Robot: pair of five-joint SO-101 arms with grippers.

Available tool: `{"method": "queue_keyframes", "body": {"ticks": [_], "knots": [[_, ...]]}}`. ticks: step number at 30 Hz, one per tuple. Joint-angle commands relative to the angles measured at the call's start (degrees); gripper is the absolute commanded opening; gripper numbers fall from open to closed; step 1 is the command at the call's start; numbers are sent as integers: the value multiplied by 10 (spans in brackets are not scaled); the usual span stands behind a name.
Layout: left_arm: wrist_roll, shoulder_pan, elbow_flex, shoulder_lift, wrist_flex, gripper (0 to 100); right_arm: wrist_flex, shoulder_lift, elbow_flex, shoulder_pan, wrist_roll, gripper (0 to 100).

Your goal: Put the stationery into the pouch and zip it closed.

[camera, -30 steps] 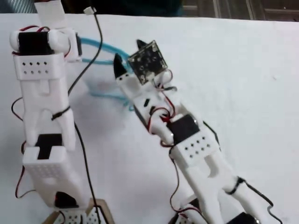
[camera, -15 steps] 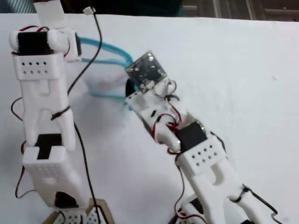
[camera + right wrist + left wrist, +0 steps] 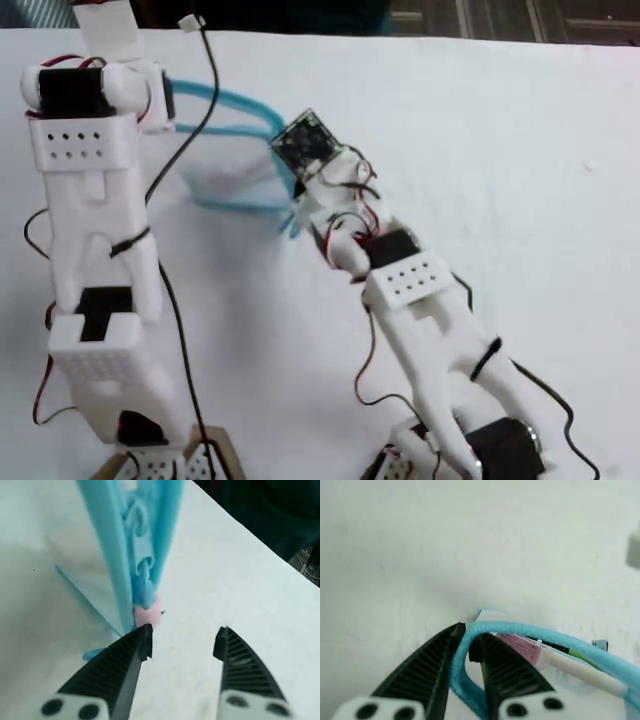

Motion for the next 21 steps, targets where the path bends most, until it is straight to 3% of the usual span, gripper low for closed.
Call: {"method": "queue_keyframes", "body": {"ticks": [1,10,12,15,18,21], "knots": [[4,1,2,5,7,22,-9,11,-34,-22,2,209],[4,1,2,5,7,22,33,-2,-66,-32,5,205],[4,1,2,5,7,22,31,0,-73,-44,5,164],[4,1,2,5,7,22,31,-1,-78,-56,5,11],[4,0,2,5,7,22,31,-5,-78,-52,5,54],[4,0,2,5,7,22,32,-8,-79,-41,5,11]]}}
